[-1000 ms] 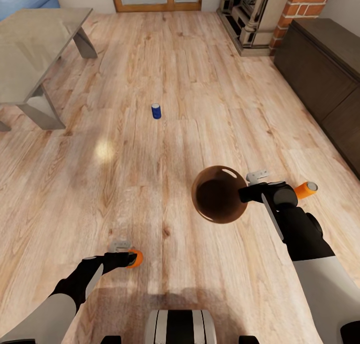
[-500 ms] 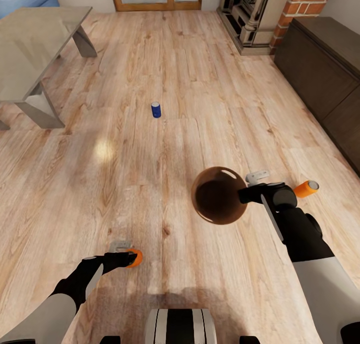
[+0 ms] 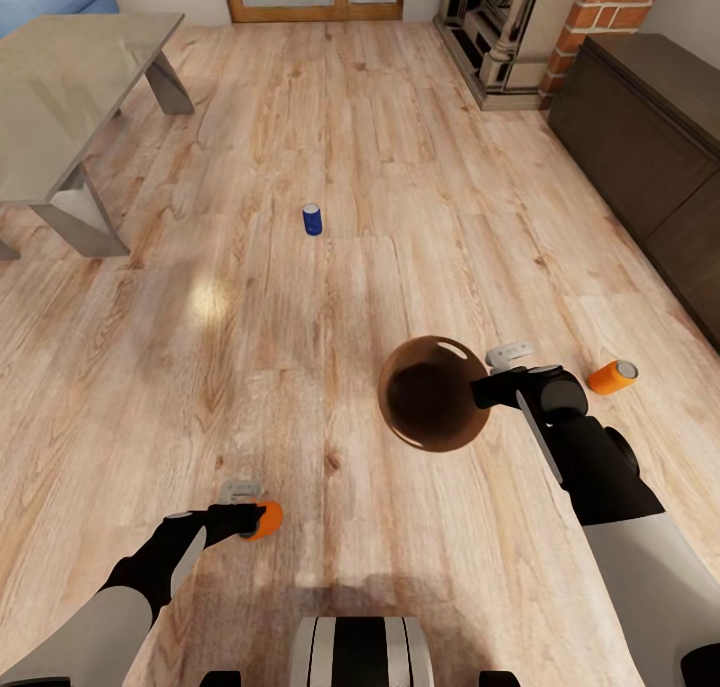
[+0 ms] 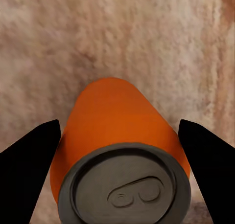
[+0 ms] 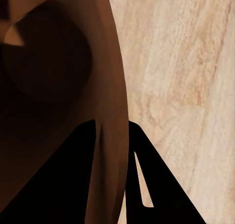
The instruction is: Put the three can of soda from the living room inside the tash can in the kitchen.
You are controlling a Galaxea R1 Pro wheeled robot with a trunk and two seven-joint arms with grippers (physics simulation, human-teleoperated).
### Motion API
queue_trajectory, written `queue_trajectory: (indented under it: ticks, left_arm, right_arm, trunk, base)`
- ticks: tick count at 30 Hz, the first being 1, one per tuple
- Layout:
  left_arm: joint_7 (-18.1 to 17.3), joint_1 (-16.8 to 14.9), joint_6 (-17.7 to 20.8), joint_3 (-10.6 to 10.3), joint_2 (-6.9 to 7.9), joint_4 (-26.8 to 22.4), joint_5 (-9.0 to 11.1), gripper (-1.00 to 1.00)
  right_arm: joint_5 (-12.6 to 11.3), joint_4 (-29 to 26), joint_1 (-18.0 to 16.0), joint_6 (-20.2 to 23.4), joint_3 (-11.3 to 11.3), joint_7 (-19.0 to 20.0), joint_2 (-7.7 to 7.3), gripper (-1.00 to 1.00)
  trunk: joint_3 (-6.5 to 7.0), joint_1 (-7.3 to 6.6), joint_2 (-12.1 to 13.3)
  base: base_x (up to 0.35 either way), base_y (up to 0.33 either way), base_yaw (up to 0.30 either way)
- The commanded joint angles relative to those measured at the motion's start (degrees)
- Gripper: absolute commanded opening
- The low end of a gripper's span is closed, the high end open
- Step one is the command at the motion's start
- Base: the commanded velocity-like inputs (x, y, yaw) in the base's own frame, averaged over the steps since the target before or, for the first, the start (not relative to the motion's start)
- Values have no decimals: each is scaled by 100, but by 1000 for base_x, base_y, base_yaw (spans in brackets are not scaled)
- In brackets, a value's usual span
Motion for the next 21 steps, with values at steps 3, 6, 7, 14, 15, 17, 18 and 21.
queue_trajectory:
  ticks: [3,6,7,14,15,17,18,21]
  left_arm:
    - [7,1,-7,1,1,5,-40,-100]
    - [7,1,-7,3,0,5,-40,-100]
    - [7,1,-7,3,-1,5,-40,-100]
    - [7,1,-7,4,-1,5,-40,-100]
    - [7,1,-7,4,-2,5,-40,-100]
    - [7,1,-7,4,-4,5,-42,-100]
    - [7,1,-7,4,-3,5,-42,-100]
    - [7,1,-7,4,-2,5,-43,-100]
  right_arm:
    - [-72,-2,-2,5,0,19,1,-100]
    - [-72,-2,-2,5,0,19,1,-100]
    - [-72,-2,-2,5,0,19,1,-100]
    - [-72,-2,5,5,0,19,1,-100]
    - [-72,-2,6,5,0,19,1,-100]
    - [-72,-2,6,5,0,19,1,-100]
    - [-72,-2,7,5,0,19,1,-100]
    - [-77,-2,14,5,2,19,1,-100]
  trunk:
    - [0,0,0]
    - [0,0,0]
    - [0,0,0]
    - [0,0,0]
    - [0,0,0]
    - [0,0,0]
    - [0,0,0]
    - [0,0,0]
  base:
    - [0,0,0]
    - [0,0,0]
    - [0,0,0]
    - [0,0,0]
    - [0,0,0]
    - [0,0,0]
    - [0,0,0]
    - [0,0,0]
